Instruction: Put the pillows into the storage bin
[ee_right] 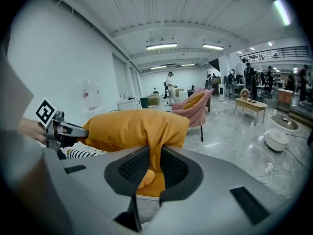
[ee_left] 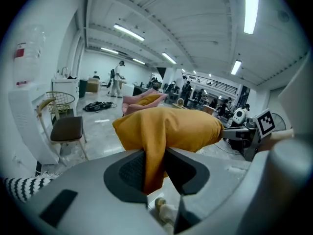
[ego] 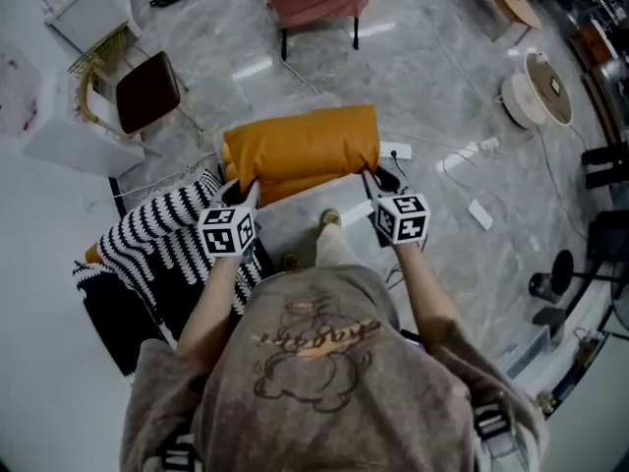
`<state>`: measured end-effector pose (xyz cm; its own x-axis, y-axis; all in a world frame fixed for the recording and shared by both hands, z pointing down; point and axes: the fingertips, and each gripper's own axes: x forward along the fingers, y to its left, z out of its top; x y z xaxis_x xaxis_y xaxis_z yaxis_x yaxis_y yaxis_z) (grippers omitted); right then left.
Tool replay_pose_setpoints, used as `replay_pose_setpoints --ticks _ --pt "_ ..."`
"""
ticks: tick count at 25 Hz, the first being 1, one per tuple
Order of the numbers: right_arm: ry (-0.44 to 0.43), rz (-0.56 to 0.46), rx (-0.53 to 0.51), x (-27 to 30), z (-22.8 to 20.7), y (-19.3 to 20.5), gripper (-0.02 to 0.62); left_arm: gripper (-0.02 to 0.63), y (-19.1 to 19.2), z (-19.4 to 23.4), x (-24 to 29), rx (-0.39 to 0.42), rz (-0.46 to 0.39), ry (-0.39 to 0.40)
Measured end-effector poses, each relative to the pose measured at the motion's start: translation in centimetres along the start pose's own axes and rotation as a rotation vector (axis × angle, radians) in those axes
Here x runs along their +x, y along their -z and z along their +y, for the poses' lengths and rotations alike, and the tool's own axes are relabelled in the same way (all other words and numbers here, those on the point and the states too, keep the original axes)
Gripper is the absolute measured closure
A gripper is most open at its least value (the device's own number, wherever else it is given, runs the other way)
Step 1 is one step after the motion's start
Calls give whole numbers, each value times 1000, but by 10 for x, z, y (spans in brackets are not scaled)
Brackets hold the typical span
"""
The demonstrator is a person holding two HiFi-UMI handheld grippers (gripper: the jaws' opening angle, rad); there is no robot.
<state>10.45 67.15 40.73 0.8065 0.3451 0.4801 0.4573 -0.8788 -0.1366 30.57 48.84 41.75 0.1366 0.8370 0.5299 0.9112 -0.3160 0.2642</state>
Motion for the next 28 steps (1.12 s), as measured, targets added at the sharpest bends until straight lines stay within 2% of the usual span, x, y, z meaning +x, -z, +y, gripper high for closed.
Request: replay_pose_setpoints --ticks 3,7,12,16,19,22,28 --pt "21 8 34 25 -34 -2 532 499 -19 -4 47 21 23 14" --pt "3 42 54 70 -79 -11 534 499 -46 -5 105 30 54 -13" --pt "-75 123 69 131 -122 -26 532 499 -67 7 162 -35 110 -83" --pt "-135 198 50 178 -147 -24 532 499 -60 18 196 -98 141 -135" --pt "-159 265 42 217 -154 -5 531 499 -41 38 223 -144 177 -158" --pt "-167 338 37 259 -157 32 529 498 -4 63 251 -188 219 -164" --pt "-134 461 39 329 -166 140 528 497 113 104 313 -295 312 -141"
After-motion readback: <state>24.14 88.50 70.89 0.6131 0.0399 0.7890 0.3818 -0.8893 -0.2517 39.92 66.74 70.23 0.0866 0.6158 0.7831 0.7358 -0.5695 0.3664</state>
